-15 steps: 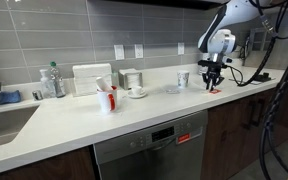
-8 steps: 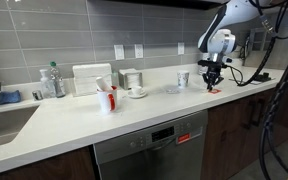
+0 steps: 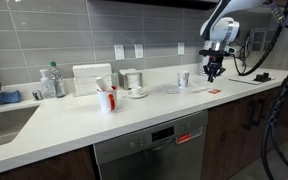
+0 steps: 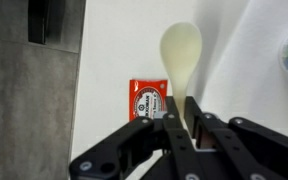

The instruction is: Put the plastic spoon on the paper cup

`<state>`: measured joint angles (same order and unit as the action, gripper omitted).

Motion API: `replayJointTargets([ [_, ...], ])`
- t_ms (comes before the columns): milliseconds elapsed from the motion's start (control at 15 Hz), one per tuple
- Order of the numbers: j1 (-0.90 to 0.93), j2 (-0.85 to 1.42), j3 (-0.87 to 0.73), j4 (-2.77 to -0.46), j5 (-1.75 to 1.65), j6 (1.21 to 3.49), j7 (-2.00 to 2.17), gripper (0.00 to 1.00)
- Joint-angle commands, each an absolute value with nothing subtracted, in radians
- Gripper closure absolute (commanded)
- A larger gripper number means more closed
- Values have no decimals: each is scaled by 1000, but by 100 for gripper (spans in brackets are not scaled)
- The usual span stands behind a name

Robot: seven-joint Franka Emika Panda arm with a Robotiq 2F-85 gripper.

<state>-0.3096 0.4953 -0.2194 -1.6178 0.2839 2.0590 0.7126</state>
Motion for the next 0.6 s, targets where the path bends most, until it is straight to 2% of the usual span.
replayJointTargets([
  [0,-305,439,-233,-1585,318,1975,756,96],
  [533,-298,414,-192,-1487,502,2076,825,96],
])
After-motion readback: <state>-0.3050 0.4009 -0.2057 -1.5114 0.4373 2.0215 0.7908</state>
